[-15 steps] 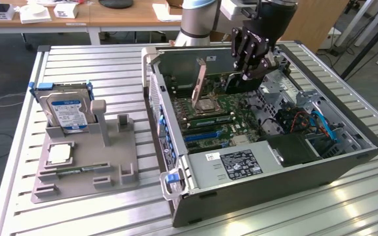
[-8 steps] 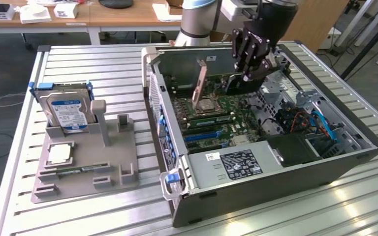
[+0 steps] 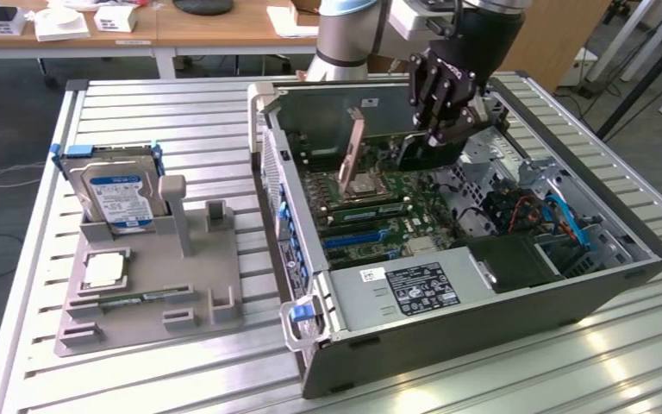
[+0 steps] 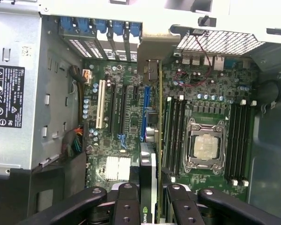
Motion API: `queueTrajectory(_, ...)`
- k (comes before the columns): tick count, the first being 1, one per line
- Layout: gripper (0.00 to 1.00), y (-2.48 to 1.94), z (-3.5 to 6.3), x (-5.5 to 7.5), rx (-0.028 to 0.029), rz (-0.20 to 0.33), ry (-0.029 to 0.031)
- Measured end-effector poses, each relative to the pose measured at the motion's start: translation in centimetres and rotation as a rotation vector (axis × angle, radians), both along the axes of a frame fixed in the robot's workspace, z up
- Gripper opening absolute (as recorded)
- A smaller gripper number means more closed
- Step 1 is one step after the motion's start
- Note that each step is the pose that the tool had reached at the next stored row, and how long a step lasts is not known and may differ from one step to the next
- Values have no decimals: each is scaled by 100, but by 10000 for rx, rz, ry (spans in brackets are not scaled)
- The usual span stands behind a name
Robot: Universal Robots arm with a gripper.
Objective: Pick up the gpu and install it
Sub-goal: 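Insert the gpu into the slot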
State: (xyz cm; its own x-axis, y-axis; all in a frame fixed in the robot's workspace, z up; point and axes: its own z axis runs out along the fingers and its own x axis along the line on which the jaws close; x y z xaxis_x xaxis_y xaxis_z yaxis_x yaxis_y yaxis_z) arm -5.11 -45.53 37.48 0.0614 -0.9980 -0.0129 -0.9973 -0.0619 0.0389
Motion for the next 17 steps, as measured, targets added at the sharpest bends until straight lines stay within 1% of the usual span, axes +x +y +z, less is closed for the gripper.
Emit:
queueTrajectory(5, 27, -8, 1, 6, -2, -4, 9)
queueTrajectory(7, 27, -36, -2, 7, 0, -5, 8)
queueTrajectory(9, 27, -52, -9, 6, -2, -28, 9)
queueTrajectory(14, 27, -55, -64, 6, 0, -258, 47)
queueTrajectory(17, 27, -55, -101, 5, -2, -365, 57)
